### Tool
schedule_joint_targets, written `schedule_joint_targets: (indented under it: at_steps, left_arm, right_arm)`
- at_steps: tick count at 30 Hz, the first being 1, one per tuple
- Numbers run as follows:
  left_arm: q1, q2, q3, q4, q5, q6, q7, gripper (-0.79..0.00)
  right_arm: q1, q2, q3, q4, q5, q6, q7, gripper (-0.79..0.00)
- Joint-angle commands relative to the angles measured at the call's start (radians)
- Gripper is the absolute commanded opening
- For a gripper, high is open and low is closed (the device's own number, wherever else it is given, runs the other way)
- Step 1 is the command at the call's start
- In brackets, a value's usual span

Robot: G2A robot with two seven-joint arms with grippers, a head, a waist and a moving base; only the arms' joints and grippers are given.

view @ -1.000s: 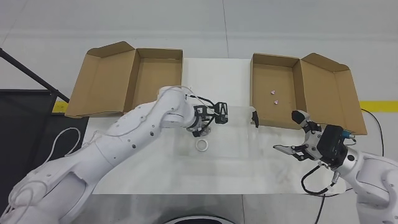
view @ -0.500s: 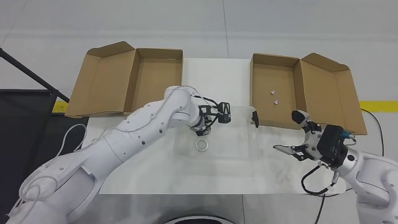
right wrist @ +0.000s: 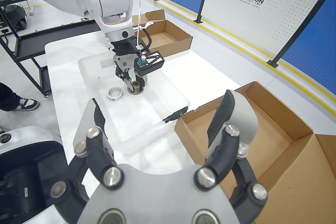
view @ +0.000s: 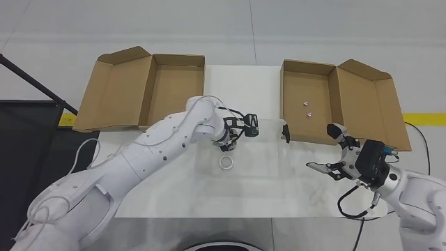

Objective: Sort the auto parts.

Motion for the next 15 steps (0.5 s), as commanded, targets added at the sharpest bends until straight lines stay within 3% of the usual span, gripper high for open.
schedule_joint_targets:
  at_steps: [1,8,15]
  left_arm:
    - [0.0,-0.002,-0.001,0.004,0.0,-0.002,-0.003,-0.785]
    - [0.006,0.006,-0.03,-0.052,0.003,-0.003,-0.01,-0.785]
    - [0.052,0.052,-0.116,-0.214,0.023,0.01,-0.049,-0.785]
  right_arm:
    - [0.0,0.0,0.0,0.0,0.0,0.0,0.0,0.0]
    - [0.0,0.0,0.0,0.0,0.0,0.0,0.0,0.0]
    - [0.0,0.0,0.0,0.0,0.0,0.0,0.0,0.0]
